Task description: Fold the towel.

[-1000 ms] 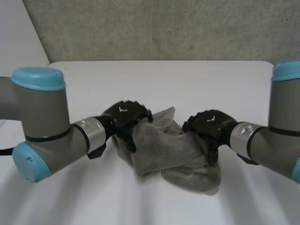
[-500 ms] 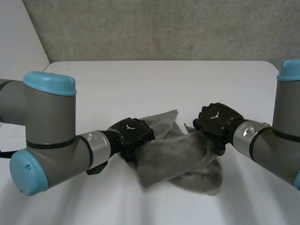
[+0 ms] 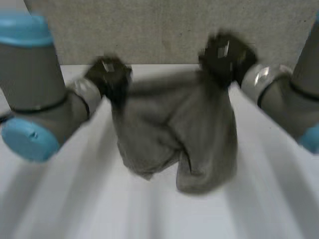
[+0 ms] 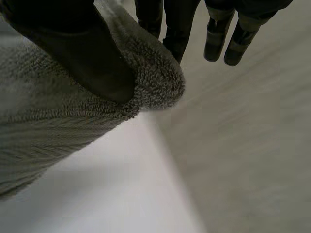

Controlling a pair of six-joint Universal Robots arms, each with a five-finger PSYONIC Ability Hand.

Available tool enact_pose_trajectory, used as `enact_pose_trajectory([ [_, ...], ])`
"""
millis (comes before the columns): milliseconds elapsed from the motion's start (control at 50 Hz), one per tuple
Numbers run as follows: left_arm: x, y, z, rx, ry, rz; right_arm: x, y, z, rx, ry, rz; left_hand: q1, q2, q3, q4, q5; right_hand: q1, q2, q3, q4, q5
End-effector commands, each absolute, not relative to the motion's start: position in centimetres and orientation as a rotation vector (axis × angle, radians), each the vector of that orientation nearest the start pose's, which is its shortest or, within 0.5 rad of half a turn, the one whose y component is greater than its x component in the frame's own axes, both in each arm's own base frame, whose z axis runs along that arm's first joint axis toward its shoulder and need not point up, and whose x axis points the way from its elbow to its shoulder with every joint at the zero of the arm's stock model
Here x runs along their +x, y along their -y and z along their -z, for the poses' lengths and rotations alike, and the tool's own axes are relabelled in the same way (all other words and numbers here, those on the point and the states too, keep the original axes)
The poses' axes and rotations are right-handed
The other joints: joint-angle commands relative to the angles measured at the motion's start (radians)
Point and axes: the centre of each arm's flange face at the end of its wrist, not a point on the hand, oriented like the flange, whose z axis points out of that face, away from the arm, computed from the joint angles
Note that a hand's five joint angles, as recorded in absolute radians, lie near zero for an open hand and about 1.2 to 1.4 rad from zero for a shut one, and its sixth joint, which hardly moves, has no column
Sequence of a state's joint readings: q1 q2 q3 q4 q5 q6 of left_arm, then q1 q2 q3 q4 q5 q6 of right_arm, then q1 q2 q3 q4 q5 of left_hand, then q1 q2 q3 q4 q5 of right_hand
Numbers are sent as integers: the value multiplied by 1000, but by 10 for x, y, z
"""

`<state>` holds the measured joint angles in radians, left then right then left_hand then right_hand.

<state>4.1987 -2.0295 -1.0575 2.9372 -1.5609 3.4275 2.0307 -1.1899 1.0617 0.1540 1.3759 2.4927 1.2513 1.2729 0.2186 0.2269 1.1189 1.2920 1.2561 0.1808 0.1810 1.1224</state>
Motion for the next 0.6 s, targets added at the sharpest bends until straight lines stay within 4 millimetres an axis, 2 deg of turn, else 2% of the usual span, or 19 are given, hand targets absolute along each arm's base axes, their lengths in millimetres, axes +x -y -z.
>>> enact_pose_trajectory([
  [20, -298, 288, -388, 589, -1729, 2718, 293, 264, -434, -732, -1244, 2599, 145, 123, -44, -52, 103, 3, 39, -6, -7, -2],
  [120, -280, 256, -407, 558, -1606, 2813, 278, 243, -436, -764, -1188, 2609, 145, 123, -44, -52, 103, 14, 50, -6, -7, 9],
  [160, -276, 249, -400, 590, -1627, 2800, 274, 239, -406, -892, -1285, 2490, 145, 123, -44, -52, 103, 14, 50, -6, -7, 9],
  [200, -271, 242, -362, 699, -1767, 2692, 273, 238, -385, -964, -1345, 2412, 145, 123, -44, -52, 103, 14, 50, -6, -7, 9],
  [220, -271, 242, -362, 699, -1768, 2692, 273, 238, -384, -965, -1345, 2411, 145, 123, -44, -52, 103, 14, 50, -6, -7, 9],
  [260, -264, 238, -314, 783, -1942, 2534, 265, 240, -343, -1089, -1454, 2314, 145, 123, -44, -52, 103, 14, 50, -6, -7, 9],
  [280, -264, 238, -313, 783, -1943, 2533, 265, 240, -343, -1090, -1454, 2314, 145, 123, -44, -52, 103, 14, 50, -6, -7, 9],
  [300, -259, 235, -291, 807, -2023, 2451, 259, 243, -322, -1152, -1513, 2275, 145, 123, -44, -52, 103, 14, 50, -6, -7, 9],
  [320, -259, 235, -290, 807, -2024, 2450, 253, 244, -302, -1222, -1567, 2235, 145, 123, -44, -52, 103, 11, 47, -6, -7, 6],
  [360, -248, 227, -245, 838, -2180, 2279, 248, 244, -283, -1287, -1615, 2207, 145, 123, -44, -52, 103, 11, 47, -6, -7, 6],
  [380, -248, 227, -245, 838, -2181, 2278, 244, 244, -262, -1358, -1665, 2159, 145, 123, -44, -52, 103, 8, 44, -6, -7, 4],
  [400, -246, 224, -227, 857, -2242, 2206, 244, 244, -262, -1359, -1665, 2159, 145, 123, -44, -52, 103, 8, 44, -6, -7, 3],
  [420, -245, 221, -205, 881, -2315, 2113, 242, 244, -240, -1427, -1717, 2105, 145, 123, -44, -52, 103, 0, 36, -6, -7, -5],
  [440, -245, 221, -205, 881, -2315, 2112, 242, 244, -240, -1427, -1718, 2105, 145, 123, -44, -52, 103, 0, 36, -6, -7, -5],
  [480, -246, 218, -166, 935, -2443, 1936, 240, 245, -203, -1549, -1802, 1995, 145, 123, -44, -52, 103, 0, 36, -6, -7, -5],
  [500, -246, 218, -166, 935, -2443, 1935, 240, 245, -203, -1550, -1803, 1995, 145, 123, -44, -52, 103, 0, 36, -6, -7, -5],
  [540, -247, 216, -151, 951, -2487, 1864, 232, 252, -175, -1605, -1920, 1892, -25, -47, -44, -52, -67, -3, 33, -6, -7, -8],
  [580, -248, 216, -134, 970, -2535, 1785, 231, 253, -166, -1605, -1970, 1857, -681, -703, -44, -52, -724, -41, -5, -6, -7, -46],
  [600, -248, 216, -134, 970, -2535, 1784, 231, 253, -166, -1605, -1971, 1857, -685, -707, -44, -52, -728, -42, -6, -6, -7, -46],
])
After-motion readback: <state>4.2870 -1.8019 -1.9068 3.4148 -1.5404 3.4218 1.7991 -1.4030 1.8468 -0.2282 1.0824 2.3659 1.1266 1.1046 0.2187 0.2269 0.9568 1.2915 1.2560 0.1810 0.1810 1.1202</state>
